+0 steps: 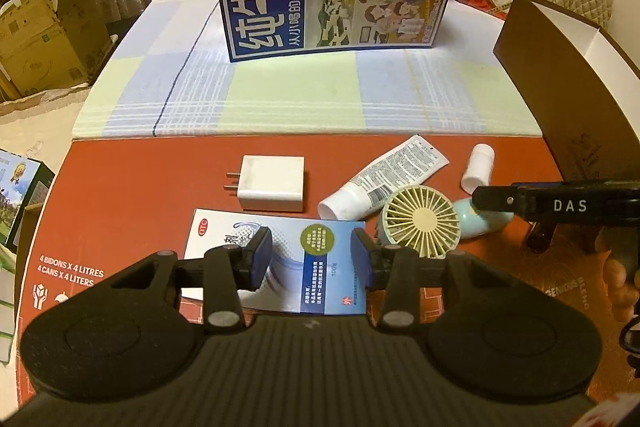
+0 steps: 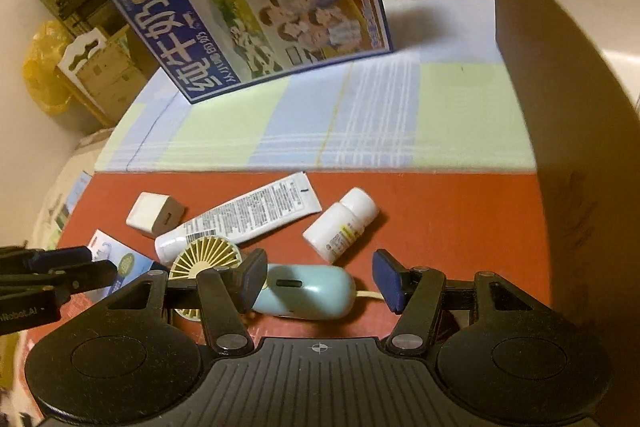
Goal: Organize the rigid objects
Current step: 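Grasp the light-blue handheld fan by its handle with the right tool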
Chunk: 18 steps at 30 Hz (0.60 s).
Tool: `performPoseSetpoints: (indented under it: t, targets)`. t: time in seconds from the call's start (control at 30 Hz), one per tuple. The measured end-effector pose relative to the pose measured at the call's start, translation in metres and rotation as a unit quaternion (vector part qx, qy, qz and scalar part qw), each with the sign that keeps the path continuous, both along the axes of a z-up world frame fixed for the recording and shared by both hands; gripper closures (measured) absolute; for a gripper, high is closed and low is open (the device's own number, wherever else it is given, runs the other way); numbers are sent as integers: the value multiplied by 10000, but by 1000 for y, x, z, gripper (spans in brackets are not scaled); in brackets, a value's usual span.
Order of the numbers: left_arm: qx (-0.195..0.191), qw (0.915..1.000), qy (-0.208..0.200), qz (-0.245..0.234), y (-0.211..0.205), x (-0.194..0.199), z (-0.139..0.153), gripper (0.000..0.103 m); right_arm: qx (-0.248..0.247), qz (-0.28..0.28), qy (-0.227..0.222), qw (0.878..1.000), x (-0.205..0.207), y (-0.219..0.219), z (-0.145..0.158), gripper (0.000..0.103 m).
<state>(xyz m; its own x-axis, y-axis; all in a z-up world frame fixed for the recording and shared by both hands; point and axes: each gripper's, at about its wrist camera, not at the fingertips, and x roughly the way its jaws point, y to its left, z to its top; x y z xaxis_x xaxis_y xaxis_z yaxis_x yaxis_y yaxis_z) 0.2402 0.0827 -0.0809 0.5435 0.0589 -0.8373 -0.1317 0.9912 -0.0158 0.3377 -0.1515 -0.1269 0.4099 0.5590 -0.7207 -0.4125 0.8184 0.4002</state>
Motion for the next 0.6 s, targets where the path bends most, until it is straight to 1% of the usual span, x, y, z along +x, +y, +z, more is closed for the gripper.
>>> performPoseSetpoints:
  t: [0.03, 0.1, 0.23, 0.3, 0.37, 0.43, 0.5, 0.6]
  targets:
    - [-6, 10000, 9, -3, 0, 0, 0, 64, 73, 47, 66, 9999, 0, 0, -1, 47]
    - [-27, 10000, 25, -6, 1, -1, -1, 64, 119, 193, 37, 9997, -4, 0, -1, 47]
    - [-62, 10000, 60, 15, 5, -2, -3, 64, 40, 611, 30, 9981, -15, 6, 1, 48]
    - [-81, 9999, 65, 30, 6, -3, -3, 64, -100, 898, 16, 9959, -23, 9, 3, 48]
    - [-95, 9999, 72, 33, 7, -4, -3, 64, -270, 1102, -145, 9934, -30, 13, 6, 48]
    - [-105, 9999, 75, 39, 7, -5, -3, 64, -506, 1251, -402, 9900, -35, 20, 9, 48]
    - [-127, 9999, 75, 35, 7, -6, -3, 64, -731, 1456, -684, 9843, -38, 28, 12, 47]
    - [-130, 9999, 72, 21, 6, -8, -3, 64, -1015, 1739, -916, 9752, -38, 40, 7, 47]
